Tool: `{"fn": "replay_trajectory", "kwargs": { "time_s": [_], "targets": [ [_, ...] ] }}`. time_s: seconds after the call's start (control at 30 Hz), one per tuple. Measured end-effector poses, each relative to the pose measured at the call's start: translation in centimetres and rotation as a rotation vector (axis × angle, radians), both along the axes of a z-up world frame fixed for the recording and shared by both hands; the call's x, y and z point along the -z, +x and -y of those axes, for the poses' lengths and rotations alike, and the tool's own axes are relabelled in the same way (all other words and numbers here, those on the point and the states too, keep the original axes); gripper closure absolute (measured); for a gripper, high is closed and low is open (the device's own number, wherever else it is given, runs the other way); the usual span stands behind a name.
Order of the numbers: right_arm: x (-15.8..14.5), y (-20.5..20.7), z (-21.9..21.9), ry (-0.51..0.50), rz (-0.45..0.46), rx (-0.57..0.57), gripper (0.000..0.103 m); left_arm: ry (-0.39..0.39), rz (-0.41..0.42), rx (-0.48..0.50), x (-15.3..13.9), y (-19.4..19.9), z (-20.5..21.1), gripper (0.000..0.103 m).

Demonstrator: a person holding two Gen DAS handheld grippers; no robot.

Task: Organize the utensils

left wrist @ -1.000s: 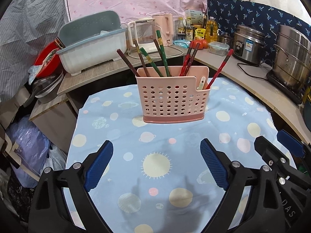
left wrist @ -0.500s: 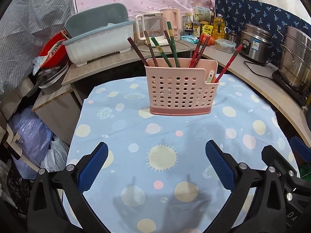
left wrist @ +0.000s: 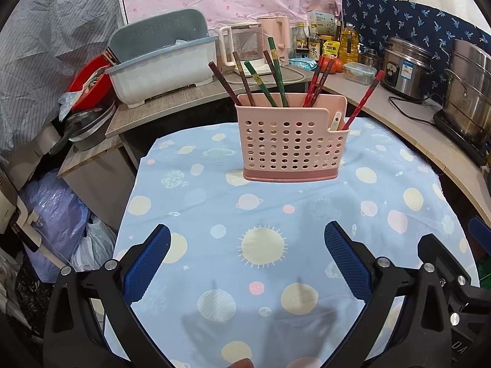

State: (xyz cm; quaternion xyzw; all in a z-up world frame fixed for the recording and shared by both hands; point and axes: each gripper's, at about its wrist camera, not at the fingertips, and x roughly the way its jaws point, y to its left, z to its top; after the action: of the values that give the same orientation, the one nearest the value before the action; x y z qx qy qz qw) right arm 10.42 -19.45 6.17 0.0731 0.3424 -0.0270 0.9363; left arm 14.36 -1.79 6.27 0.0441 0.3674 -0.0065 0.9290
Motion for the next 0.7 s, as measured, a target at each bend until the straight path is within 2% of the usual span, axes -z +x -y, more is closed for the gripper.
{"fn": "replay_trajectory", "kwargs": {
  "time_s": [0.7],
  "targets": [
    [0.16,-0.22,0.08,-0.006,-0.008,0.006,0.006,0.024,-0.012,-0.016,0.23,-0.26,0.01,0.007]
  ]
}}
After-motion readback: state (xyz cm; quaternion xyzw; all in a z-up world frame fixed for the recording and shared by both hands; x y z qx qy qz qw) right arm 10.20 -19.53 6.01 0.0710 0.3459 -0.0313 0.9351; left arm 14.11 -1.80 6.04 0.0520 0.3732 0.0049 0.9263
